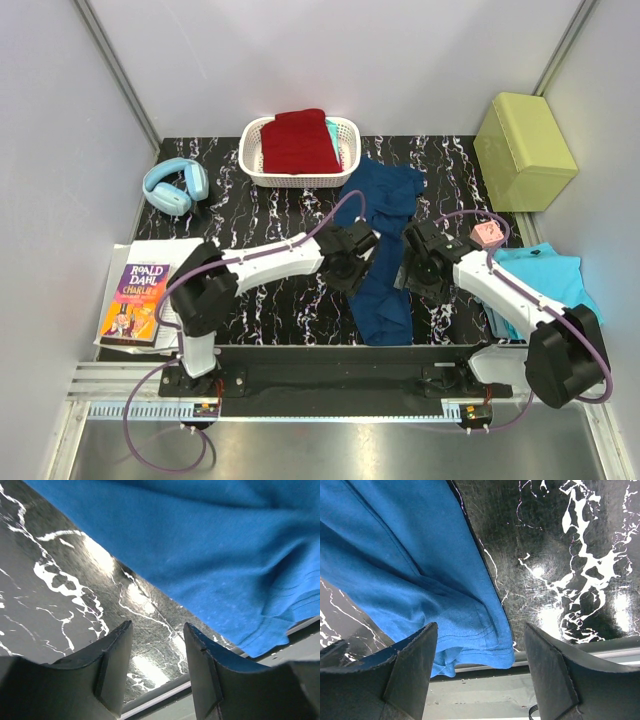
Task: Fold and stack the t-shirts
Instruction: Grab the bottom of the folded rectangular tshirt with both arms
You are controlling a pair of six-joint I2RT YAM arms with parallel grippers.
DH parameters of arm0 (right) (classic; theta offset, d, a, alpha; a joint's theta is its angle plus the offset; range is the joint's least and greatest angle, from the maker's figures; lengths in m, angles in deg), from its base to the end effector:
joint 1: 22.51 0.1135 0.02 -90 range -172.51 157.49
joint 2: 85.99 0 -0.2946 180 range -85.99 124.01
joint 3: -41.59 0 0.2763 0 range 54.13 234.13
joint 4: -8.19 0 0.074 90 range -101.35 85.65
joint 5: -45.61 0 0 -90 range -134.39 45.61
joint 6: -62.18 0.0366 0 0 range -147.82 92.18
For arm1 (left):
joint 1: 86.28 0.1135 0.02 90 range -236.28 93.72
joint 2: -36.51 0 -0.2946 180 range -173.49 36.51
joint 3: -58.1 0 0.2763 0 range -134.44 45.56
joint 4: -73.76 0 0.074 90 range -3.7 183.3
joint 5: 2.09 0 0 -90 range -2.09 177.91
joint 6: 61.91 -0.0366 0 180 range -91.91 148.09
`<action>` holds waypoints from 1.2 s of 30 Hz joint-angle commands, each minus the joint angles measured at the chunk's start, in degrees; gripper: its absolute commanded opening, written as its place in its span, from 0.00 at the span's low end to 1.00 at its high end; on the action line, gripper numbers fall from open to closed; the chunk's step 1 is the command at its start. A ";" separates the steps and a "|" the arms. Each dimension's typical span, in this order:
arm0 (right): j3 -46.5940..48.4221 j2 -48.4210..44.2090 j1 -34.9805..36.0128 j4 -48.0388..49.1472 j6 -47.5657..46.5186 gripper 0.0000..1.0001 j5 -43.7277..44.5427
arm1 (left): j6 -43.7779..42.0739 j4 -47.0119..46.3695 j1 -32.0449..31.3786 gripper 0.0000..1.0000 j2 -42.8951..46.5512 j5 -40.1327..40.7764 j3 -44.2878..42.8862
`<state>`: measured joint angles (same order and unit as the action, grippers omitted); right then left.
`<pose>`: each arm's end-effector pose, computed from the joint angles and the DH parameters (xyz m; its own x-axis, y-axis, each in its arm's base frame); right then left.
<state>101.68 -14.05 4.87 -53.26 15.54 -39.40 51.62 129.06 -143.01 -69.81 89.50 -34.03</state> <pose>0.2064 0.1033 0.2310 -0.9177 0.2950 -0.2661 0.2670 0.9540 0.1367 0.2254 -0.3417 0.2249 -0.8026 0.4958 -0.3316 0.5563 0.8229 -0.1161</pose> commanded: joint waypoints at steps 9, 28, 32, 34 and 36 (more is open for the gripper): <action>5.88 -3.82 1.01 -3.30 2.35 0.76 7.04 | -1.03 0.83 2.24 0.50 -11.36 -3.95 -22.88; 8.79 -5.49 1.01 -4.09 0.15 0.77 8.98 | -0.76 1.62 -4.53 0.50 -14.88 -11.69 -21.05; 8.61 -6.02 1.01 -4.36 0.24 0.77 8.98 | -0.85 1.53 -4.71 0.51 -15.67 -10.82 -20.08; 9.22 -7.33 1.01 -4.97 0.33 0.77 10.20 | -0.94 1.36 -4.71 0.51 -15.84 -10.38 -20.25; 9.49 -9.00 1.01 -5.15 0.85 0.77 11.87 | -0.68 1.18 -4.70 0.51 -15.93 -10.37 -20.43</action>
<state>108.28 -19.27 5.35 -59.73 15.89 -31.31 51.62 131.82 -146.66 -85.44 80.93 -54.16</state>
